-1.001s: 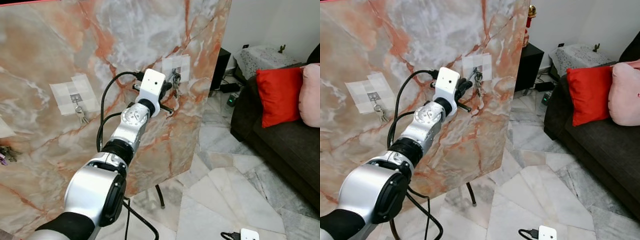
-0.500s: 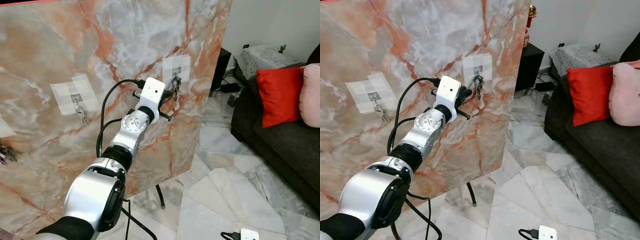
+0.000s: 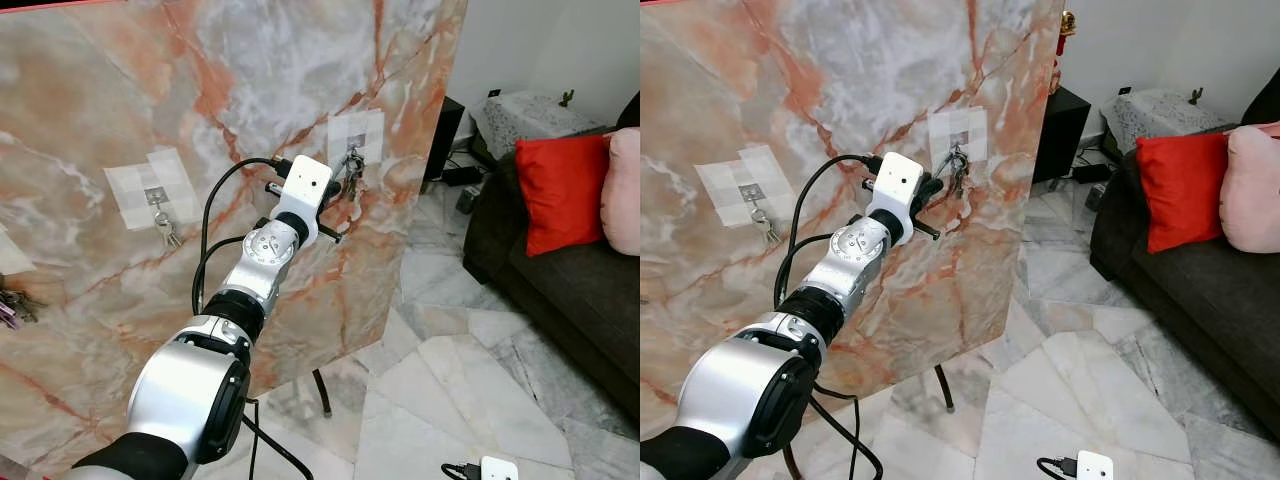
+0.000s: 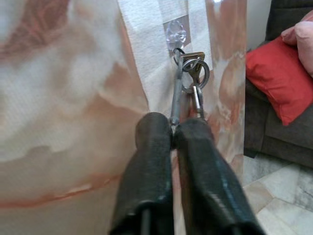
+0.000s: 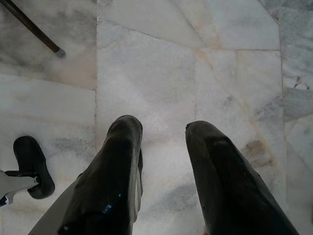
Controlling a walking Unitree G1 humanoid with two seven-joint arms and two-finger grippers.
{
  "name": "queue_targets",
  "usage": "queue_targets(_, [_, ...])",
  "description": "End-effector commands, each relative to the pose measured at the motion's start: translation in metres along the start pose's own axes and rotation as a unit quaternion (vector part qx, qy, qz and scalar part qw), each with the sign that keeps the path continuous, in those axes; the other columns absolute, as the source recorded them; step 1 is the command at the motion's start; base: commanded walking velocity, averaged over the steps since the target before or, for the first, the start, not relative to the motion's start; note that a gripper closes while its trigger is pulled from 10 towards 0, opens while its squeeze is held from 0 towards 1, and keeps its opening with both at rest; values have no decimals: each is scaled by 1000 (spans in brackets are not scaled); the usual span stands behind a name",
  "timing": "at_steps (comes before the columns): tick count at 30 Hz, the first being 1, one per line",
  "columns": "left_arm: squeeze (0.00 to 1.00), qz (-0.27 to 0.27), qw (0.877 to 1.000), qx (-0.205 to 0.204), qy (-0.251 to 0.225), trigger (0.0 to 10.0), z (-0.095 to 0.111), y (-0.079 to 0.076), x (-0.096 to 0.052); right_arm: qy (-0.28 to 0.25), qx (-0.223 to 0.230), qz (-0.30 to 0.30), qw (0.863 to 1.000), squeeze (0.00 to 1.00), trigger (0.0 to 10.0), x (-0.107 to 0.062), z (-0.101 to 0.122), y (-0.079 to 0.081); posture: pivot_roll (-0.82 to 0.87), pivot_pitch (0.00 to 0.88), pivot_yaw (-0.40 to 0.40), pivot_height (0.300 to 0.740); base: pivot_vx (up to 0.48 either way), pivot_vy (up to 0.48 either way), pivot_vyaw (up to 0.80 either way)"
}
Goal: Hang keys on a hook
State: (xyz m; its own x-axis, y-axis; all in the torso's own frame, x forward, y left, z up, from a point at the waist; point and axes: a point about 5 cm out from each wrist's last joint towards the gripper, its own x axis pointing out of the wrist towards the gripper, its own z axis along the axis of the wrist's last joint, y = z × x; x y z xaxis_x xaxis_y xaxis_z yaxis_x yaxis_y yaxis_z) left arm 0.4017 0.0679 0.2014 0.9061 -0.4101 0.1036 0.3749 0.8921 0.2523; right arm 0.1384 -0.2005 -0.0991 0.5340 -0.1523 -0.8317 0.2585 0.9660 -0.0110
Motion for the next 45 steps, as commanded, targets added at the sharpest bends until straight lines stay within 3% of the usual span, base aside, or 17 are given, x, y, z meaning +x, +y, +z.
queue_targets(1, [1000,2,1000,3,-13,10000,5,2,0,0,1,-4,1000,0,10000,0,-1,-2,4,0,-56,740,0,0,0])
queue_targets(11, [1000,-17,999,-14,-35,10000,7,-2,-1,-1,0,-4,1000,0,10000,0,0,-2,6,0,-58,740,0,0,0])
queue_targets(19, [1000,-61,997,-30,-47,10000,0,-12,-7,-1,1,-4,1000,0,10000,0,0,-2,8,0,-57,740,0,0,0])
queue_targets(26, [1000,-82,995,-44,-29,10000,-35,-10,-35,0,3,-4,1000,0,10000,0,-1,-2,9,0,-56,740,0,0,0])
queue_targets(30, [980,-79,995,-49,31,10000,-74,-5,-63,0,2,-4,1000,0,10000,-1,-2,-2,13,0,-57,740,0,0,0])
queue_targets(31, [0,-75,995,-49,45,10000,-82,-2,-70,0,2,-4,1000,0,10000,-1,-2,-2,14,0,-55,740,0,0,0])
queue_targets(33, [0,-67,995,-50,59,10000,-90,0,-76,1,2,-4,1000,0,10000,-1,-2,-2,14,0,-53,740,0,0,0])
queue_targets(35, [0,-22,990,-56,130,10000,-125,13,-104,1,2,-4,1000,0,10000,-1,-2,-2,15,0,-52,740,0,0,0])
queue_targets(41, [0,25,971,-81,223,10000,-167,19,-144,1,-1,-4,1000,0,10000,-1,-2,-3,18,0,-53,740,0,0,0])
queue_targets(43, [0,36,957,-93,274,10000,-185,15,-163,2,-2,-4,1000,0,10000,-1,-2,-3,20,0,-53,740,0,0,0])
queue_targets(45, [0,41,935,-96,340,10000,-206,8,-188,2,-3,-4,1000,0,10000,-1,-2,-3,18,0,-51,740,0,0,0])
